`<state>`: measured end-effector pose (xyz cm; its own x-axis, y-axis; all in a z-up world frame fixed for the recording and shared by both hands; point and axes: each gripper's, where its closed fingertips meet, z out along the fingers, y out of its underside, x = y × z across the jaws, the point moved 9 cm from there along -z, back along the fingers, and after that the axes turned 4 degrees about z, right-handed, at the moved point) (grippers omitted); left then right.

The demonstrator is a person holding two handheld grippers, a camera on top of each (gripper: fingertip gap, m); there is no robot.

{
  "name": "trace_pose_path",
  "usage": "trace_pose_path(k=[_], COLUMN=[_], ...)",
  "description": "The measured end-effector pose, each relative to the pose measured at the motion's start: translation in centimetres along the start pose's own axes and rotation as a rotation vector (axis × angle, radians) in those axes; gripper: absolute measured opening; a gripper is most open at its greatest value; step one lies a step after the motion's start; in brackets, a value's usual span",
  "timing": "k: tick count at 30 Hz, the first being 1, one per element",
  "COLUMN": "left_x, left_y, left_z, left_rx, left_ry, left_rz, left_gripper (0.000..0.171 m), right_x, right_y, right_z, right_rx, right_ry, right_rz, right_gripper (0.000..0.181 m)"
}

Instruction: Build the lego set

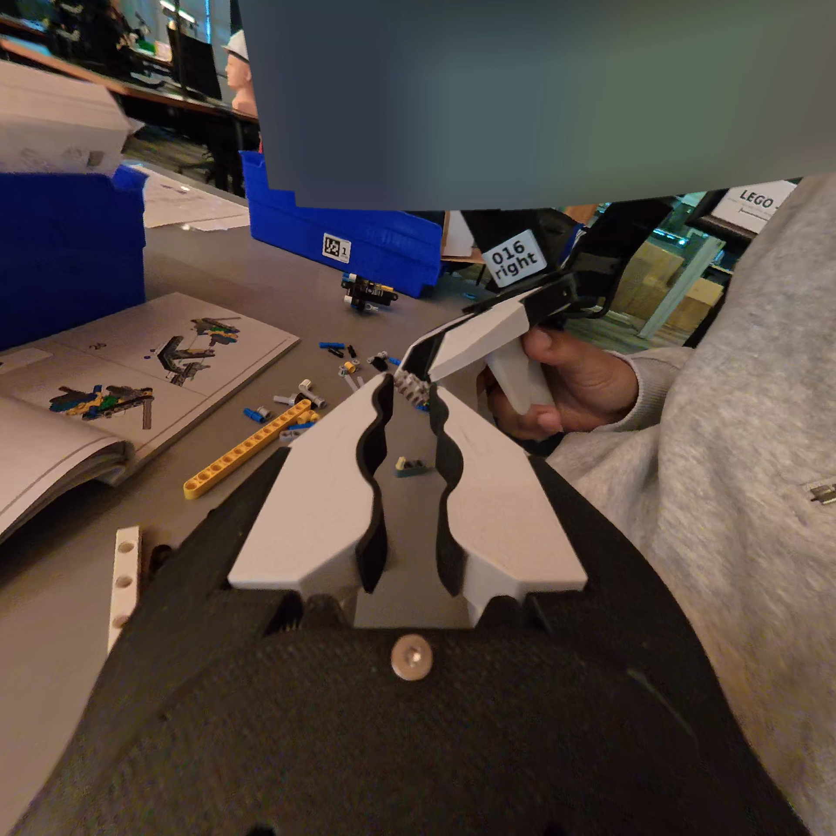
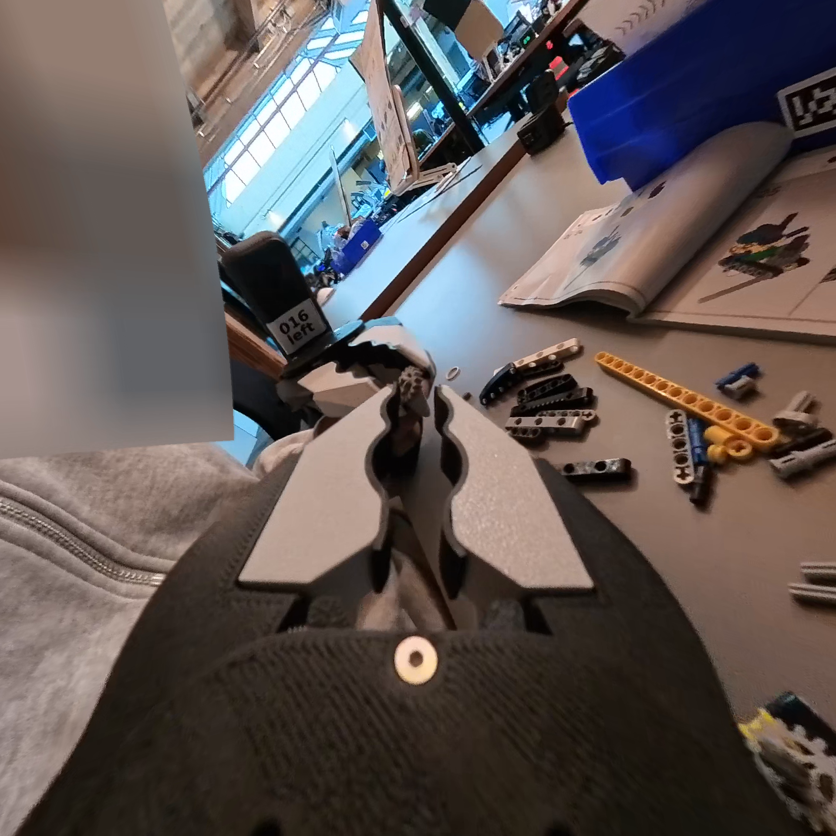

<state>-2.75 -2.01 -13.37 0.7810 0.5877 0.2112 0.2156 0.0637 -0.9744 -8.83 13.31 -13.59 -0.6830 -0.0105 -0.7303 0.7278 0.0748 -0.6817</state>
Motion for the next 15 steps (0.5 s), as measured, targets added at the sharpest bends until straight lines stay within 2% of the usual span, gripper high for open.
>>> trace_pose_path(k=[4, 10, 15], left_x=[0.6, 1.1, 1.2], left_y=[-0.1, -0.3, -0.3], left_z=[0.1, -0.1, 0.1], left_rx=[0.028, 0.069, 0.054], left_ry=[0.009, 0.079, 0.067], left_rz=[0.071, 0.062, 0.052], left_gripper=[0.013, 0.01, 0.014], right_x=[-0.3, -0.5, -1.0], right_y=[0.1, 0.3, 0.1], right_z=[0.0, -0.2, -0.5], right_rx=[-0.012, -0.004, -0.016], right_ry=[-0.072, -0.193, -0.152], right_rz=[0.021, 0.094, -0.008], right_gripper=[0.016, 0.005, 0.005])
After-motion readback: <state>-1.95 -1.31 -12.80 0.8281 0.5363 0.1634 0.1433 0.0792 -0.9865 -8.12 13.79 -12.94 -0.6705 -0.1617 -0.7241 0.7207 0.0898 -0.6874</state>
